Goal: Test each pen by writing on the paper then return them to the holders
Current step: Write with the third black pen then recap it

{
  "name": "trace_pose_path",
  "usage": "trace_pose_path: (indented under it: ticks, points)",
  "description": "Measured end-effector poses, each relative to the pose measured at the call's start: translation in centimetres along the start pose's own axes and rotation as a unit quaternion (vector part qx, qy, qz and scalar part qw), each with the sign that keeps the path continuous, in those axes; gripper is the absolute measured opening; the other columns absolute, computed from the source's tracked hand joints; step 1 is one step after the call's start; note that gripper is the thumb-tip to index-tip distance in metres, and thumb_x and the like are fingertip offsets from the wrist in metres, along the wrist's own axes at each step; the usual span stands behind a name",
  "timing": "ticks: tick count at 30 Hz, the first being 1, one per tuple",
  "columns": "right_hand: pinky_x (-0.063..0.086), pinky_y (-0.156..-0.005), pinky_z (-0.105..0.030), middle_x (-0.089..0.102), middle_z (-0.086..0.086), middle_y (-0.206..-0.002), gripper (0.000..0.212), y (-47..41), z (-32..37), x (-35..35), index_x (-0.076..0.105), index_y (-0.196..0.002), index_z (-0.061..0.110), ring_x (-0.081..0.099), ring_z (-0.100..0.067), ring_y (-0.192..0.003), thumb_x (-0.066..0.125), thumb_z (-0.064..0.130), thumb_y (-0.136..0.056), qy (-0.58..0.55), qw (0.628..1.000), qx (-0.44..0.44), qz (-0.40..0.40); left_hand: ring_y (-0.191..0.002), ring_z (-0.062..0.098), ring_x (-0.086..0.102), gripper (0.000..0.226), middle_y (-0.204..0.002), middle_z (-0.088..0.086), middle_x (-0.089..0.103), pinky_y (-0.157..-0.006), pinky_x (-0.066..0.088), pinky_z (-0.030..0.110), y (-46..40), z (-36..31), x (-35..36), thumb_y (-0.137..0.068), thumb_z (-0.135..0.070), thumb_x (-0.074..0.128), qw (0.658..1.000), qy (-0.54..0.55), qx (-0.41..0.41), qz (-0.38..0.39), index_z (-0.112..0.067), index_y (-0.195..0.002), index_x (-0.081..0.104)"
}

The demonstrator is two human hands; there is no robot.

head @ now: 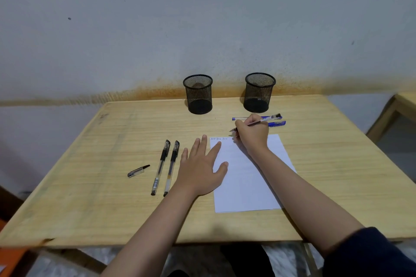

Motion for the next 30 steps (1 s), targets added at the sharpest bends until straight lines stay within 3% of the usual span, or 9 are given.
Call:
trace_pose_path:
  ticks: [3,6,8,13,19,27,30]
  points:
    - [0.05,-0.052,-0.029,0.054,-0.013,-0.058,0.028,0.3,0.0,0.2,0.047,-0.064,0.014,0.059,-0.025,-0.051,0.066,0.008,-0.084,-0.039,0.999,0.021,0.007,-0.145,0.018,-0.013,0.061,-0.159,0.0,-0.009,-0.116,-0.004,0.047,0.0,-0.1,-0.1,-0.092,-0.056,0.027,1.0,-0.003,0.004,-0.001,-0.037,-0.147,0.008]
    - [0.046,-0.045,-0.016,0.054,-0.006,-0.057,0.03,0.7,1.3,0.1,0.048,-0.063,0.014,0.057,-0.015,-0.051,0.068,0.018,-0.086,0.017,1.0,-0.025,0.007,-0.145,0.019,-0.012,0.062,-0.159,0.002,-0.007,-0.116,-0.004,0.047,0.2,-0.4,-0.2,-0.093,-0.055,0.027,1.0,0.0,0.006,0.002,-0.033,-0.148,0.01]
    - [0.044,-0.047,-0.016,0.053,-0.001,-0.058,0.029,1.0,2.0,0.4,0.05,-0.064,0.013,0.055,-0.008,-0.052,0.068,0.02,-0.086,0.043,0.997,-0.05,0.026,-0.146,0.021,-0.006,0.062,-0.159,0.006,0.001,-0.116,0.002,0.046,0.5,-0.9,-0.9,-0.094,-0.052,0.03,1.0,0.004,0.019,-0.018,-0.025,-0.148,0.017]
    - [0.048,-0.043,-0.021,0.057,-0.009,-0.064,0.024,1.7,1.8,1.9,0.054,-0.07,0.012,0.059,-0.017,-0.056,0.071,0.021,-0.084,0.067,0.991,-0.038,0.108,-0.132,0.029,0.04,0.046,-0.14,0.015,0.047,-0.109,0.032,0.047,3.5,-2.2,-4.4,-0.092,-0.037,0.044,0.984,-0.022,0.07,-0.163,-0.009,-0.128,0.052]
    - [0.054,-0.061,-0.027,0.068,-0.003,-0.073,0.011,5.2,4.4,3.1,0.067,-0.076,0.013,0.064,-0.013,-0.069,0.074,0.019,-0.081,0.097,0.974,-0.107,0.173,-0.108,0.027,0.058,0.028,-0.117,0.009,0.064,-0.092,0.047,0.041,8.4,3.6,-8.7,-0.085,-0.019,0.059,0.958,0.019,0.036,-0.283,-0.01,-0.111,0.065]
    - [0.057,-0.063,-0.027,0.073,-0.003,-0.076,0.008,12.3,4.6,4.2,0.073,-0.082,0.016,0.069,-0.011,-0.071,0.073,0.008,-0.08,0.011,0.96,-0.067,0.271,-0.111,0.027,0.052,0.036,-0.118,0.005,0.061,-0.088,0.048,0.041,11.0,14.4,-9.2,-0.087,-0.017,0.059,0.956,0.094,-0.115,-0.255,-0.012,-0.122,0.061]
    - [0.056,-0.064,-0.029,0.074,-0.007,-0.078,0.009,13.9,4.5,4.4,0.074,-0.085,0.015,0.069,-0.01,-0.069,0.071,0.007,-0.082,-0.005,0.953,-0.057,0.297,-0.098,0.027,0.058,0.023,-0.102,0.003,0.066,-0.079,0.05,0.039,10.7,15.3,-9.0,-0.085,-0.02,0.063,0.955,0.109,-0.13,-0.243,-0.014,-0.107,0.07]
Point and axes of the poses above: each hand's wrist, its own y-axis away from the middle knuckle, its own x-axis out of the palm, z = x × y, the point moved 10 cm from there along -y, towards the middle knuckle
